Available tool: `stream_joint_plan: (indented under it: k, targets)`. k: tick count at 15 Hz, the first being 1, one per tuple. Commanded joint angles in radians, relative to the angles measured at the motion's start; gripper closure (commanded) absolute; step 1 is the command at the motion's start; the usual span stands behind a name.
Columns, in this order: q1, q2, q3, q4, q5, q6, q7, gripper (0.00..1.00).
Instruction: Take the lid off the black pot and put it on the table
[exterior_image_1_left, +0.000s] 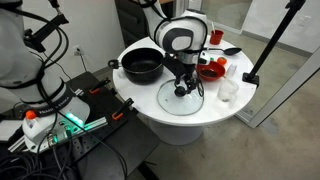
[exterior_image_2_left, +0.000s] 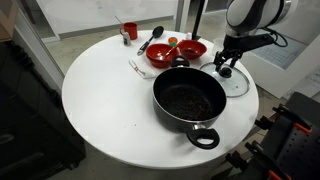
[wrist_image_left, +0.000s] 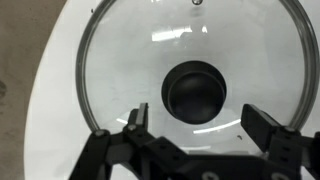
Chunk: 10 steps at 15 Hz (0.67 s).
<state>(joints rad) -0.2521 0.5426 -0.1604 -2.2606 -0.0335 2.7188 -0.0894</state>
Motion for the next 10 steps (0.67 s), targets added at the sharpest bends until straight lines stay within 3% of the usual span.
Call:
stream_joint_plan:
  k: [1, 10]
  targets:
    - [-0.040, -0.162, 0.034, -0.110, 0.022, -0.035, -0.083, 0.00]
    - [0.015, -0.677, -0.013, -0.352, -0.106, -0.263, -0.142, 0.00]
